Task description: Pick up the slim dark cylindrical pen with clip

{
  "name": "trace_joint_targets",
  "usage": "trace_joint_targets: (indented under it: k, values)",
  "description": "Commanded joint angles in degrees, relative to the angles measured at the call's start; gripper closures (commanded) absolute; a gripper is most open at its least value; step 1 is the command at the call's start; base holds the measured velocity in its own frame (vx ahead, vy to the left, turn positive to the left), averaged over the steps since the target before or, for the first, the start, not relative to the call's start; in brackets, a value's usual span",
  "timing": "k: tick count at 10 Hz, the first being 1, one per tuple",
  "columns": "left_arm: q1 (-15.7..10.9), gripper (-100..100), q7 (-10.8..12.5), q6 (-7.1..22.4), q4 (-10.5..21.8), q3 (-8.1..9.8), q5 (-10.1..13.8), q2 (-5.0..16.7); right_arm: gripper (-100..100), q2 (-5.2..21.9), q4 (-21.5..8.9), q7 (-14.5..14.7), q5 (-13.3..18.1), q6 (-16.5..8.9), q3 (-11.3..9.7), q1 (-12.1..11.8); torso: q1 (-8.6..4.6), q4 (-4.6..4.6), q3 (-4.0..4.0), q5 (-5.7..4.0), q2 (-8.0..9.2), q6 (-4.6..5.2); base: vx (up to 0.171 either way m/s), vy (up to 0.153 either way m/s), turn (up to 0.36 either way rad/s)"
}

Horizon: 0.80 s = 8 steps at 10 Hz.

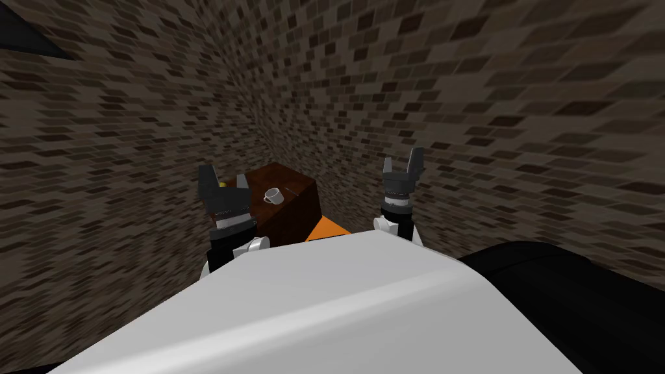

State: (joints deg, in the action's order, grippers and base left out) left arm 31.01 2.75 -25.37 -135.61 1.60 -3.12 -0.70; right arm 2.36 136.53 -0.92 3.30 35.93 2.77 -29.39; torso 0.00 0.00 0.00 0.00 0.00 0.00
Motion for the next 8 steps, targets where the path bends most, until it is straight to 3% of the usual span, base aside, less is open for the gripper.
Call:
trace_joint_targets:
  k: [1,5,6,8]
  values:
    - [-0.4,-100,0.2,-0.2,0.6,-0.32,0.1,1.9,0,0.0,0.0,0.0,0.0,0.0,0.0,0.0,0.0,0.0,0.0,0.0,0.0,0.0,-0.01,0.007,-0.031]
    - [-2.3,-100,1.2,-1.4,3.7,-2.0,0.8,6.4,0,0.0,0.0,0.0,0.0,0.0,0.0,0.0,0.1,0.03,0.08,0.02,0.14,0.01,-0.034,0.023,-0.05]
    - [-3.7,-100,1.8,-2.1,6.1,-3.16,1.2,7.7,0,0.0,0.0,0.0,0.0,0.0,0.0,0.0,0.13,0.03,0.08,0.03,0.14,0.01,-0.049,0.048,-0.113]
    - [-5.2,-100,2.5,-2.9,8.8,-4.41,1.6,8.5,0,0.0,0.0,0.0,0.0,0.0,0.0,0.0,0.19,0.05,0.12,0.05,0.22,0.01,-0.06,0.046,-0.095]
